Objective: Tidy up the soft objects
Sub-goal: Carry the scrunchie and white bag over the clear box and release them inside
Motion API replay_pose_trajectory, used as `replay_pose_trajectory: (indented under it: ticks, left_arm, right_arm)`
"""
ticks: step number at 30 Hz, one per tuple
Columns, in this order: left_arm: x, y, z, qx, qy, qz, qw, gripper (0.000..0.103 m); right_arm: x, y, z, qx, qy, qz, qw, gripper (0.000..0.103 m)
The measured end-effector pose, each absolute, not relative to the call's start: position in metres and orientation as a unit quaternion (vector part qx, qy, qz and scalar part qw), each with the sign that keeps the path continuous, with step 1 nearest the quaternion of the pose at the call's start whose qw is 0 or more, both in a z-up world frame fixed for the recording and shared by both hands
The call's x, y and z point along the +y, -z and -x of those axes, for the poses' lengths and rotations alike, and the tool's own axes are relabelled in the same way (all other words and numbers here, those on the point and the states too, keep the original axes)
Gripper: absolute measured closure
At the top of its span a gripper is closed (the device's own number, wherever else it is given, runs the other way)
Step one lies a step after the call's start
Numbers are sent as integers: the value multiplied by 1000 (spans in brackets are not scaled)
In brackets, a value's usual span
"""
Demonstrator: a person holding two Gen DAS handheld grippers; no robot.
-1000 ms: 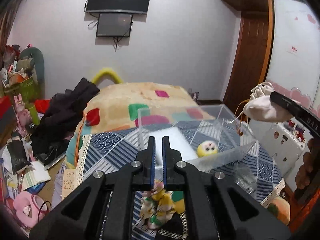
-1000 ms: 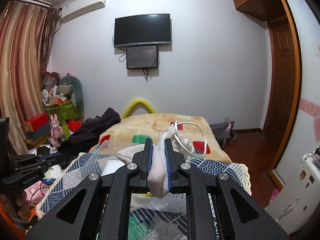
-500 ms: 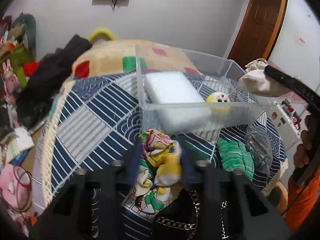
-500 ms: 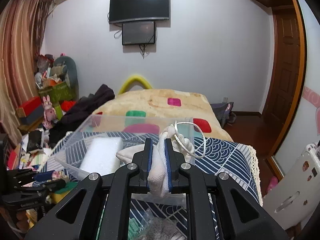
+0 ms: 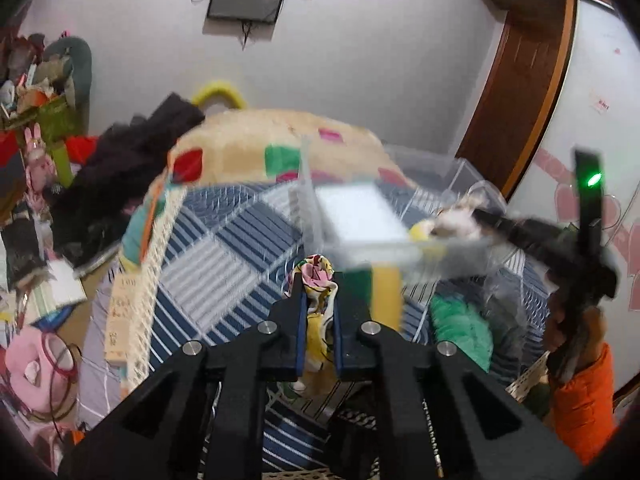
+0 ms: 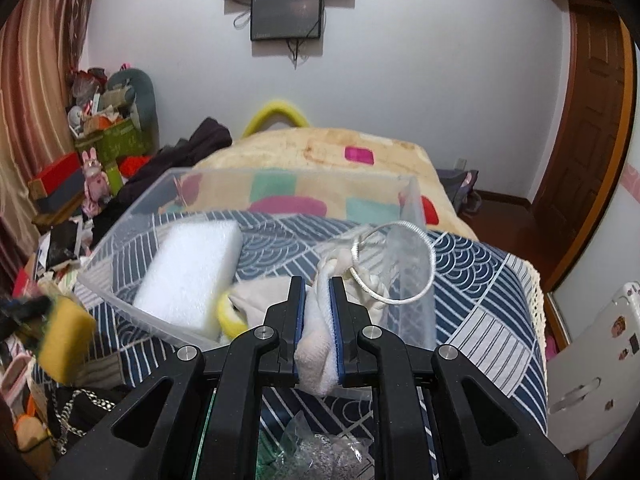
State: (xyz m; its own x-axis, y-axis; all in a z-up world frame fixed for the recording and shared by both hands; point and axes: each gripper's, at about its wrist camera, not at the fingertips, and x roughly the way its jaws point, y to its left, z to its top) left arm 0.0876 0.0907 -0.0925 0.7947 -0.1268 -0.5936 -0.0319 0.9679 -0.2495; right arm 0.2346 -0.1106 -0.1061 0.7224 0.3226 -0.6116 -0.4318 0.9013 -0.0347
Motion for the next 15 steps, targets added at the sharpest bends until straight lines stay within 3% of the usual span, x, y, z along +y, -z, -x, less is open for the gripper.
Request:
replay_pose_trajectory:
  ticks: [6,10,15]
  left_arm:
    - [85,51,-92,274,32,109,955,93]
    - [75,34,-110,260,29,89,961,93]
    - [61,30,-137,261,31,74,962,93]
  right_arm:
    - [-113,108,-235,323,-200,95,920,88]
    - [-126,101,-228,313,-205,70,925,50]
    - [-136,85,-212,282,-209,60,934,41]
